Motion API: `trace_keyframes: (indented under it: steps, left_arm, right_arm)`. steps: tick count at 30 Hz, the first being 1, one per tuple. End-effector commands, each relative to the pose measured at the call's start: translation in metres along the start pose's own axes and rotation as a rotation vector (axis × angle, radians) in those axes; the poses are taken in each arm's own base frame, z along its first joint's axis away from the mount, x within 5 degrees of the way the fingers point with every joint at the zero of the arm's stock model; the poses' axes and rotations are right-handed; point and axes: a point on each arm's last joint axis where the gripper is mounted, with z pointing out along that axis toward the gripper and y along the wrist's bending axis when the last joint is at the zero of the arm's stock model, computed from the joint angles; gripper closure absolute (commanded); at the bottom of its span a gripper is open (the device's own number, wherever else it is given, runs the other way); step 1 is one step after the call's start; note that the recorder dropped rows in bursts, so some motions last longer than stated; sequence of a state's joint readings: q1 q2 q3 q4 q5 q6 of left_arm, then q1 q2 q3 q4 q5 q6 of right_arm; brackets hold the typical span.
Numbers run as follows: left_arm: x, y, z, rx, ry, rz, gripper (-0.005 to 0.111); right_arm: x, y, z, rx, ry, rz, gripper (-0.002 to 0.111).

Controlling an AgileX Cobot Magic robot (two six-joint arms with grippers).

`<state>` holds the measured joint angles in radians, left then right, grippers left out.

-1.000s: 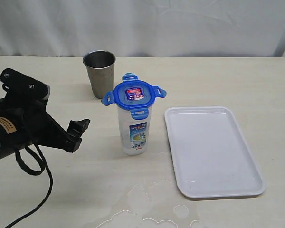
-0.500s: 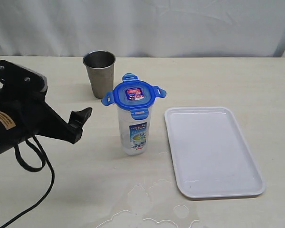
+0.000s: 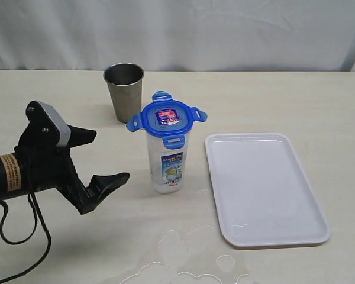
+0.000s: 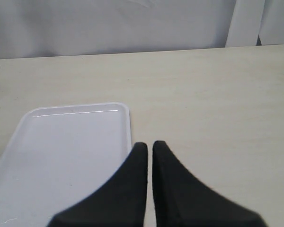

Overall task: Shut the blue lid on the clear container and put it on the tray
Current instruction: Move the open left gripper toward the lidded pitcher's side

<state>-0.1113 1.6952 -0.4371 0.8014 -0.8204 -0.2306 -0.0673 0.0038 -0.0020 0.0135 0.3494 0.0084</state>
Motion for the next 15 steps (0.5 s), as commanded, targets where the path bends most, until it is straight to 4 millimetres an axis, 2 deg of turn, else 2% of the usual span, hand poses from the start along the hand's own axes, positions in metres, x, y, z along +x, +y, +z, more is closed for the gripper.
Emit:
trace_keyframes:
  steps: [1,3,5,7,10,15]
  left_arm:
    - [0.021,0.002,0.011,0.065,-0.090,-0.060,0.002]
    - [0.037,0.002,0.020,0.063,-0.101,-0.056,0.002]
    - [0.043,-0.001,0.025,0.086,-0.154,-0.066,0.002]
    - [0.051,-0.003,0.030,0.111,-0.135,-0.044,0.002]
    - [0.034,0.005,0.046,0.203,-0.194,0.014,0.002]
    - [0.016,0.023,0.061,0.182,-0.232,0.041,0.002]
  right_arm:
    - [0.000,0.000,0.000,-0.001,-0.006,-0.006,0.104]
    - [0.000,0.000,0.000,-0.001,-0.006,-0.006,0.104]
    - [0.000,0.000,0.000,-0.001,-0.006,-0.006,0.104]
    - [0.000,0.000,0.000,-0.001,-0.006,-0.006,0.104]
    - [0.000,0.000,0.000,-0.001,-0.006,-0.006,0.104]
    - [0.000,0.000,0.000,-0.001,-0.006,-0.006,0.104]
